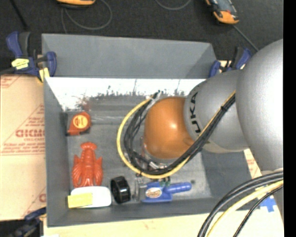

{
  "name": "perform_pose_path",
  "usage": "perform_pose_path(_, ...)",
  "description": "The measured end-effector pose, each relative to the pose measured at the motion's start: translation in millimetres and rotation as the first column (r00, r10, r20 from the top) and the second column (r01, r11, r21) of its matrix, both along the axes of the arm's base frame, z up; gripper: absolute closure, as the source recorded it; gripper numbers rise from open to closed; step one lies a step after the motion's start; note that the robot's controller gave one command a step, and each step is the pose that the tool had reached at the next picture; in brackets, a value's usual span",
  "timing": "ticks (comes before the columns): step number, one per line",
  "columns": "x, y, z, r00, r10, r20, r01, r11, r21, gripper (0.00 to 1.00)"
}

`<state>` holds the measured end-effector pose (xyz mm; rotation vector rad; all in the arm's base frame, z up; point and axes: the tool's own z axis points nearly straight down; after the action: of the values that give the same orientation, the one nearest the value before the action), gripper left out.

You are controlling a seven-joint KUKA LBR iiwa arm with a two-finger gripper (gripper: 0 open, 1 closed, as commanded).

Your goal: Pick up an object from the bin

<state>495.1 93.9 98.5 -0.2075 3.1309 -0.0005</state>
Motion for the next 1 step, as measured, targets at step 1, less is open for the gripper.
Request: perform_pose_path(1, -8.1, -3.7, -18.3, 0.999, -0.042, -0.004, 0.042, 0.999, 0.001, 0.00)
